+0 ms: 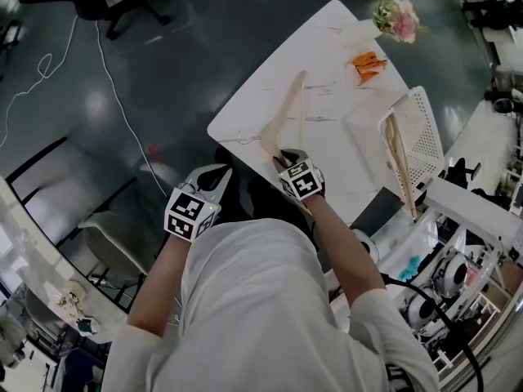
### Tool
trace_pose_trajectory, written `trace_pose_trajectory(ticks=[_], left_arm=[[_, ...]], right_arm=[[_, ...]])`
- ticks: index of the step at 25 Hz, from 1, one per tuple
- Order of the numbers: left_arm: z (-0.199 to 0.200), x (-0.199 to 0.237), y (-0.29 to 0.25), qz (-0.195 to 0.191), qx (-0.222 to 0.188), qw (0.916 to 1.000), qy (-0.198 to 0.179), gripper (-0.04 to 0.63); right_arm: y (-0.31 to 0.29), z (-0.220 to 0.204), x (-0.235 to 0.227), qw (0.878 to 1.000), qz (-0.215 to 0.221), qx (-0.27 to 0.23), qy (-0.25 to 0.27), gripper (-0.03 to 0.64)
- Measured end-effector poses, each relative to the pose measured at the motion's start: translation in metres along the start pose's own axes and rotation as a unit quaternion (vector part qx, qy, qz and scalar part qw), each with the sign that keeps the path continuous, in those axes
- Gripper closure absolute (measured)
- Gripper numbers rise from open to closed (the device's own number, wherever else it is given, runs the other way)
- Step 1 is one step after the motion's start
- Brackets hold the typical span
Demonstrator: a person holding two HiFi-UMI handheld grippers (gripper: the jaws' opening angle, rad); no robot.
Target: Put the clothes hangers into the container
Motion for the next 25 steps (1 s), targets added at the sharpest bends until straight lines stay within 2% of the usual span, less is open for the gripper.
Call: trace_pose_trajectory(ticks=[6, 25], left_arm=[[0.012, -0.009, -0.006, -0.002, 0.003, 0.9998, -0.019, 0.594], [0.073, -0.045, -0.027, 0.0, -0.005, 0.9965, -0.083, 0.594]], right_arm=[[0.03, 0.002, -0.005, 0.998, 0.035, -0.037, -0.035, 0.518], [0.162, -0.018, -0.032, 0.991, 0.077, -0.108, -0.028, 0.518]])
Point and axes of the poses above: the fingertips, and each gripper's own axes: y backward along the fingers, x to its left, z out of its top, the point moved 10 cm from there along y, backward along the fingers, and after that the axes turned 11 degrees about x, right-handed, at the moved point
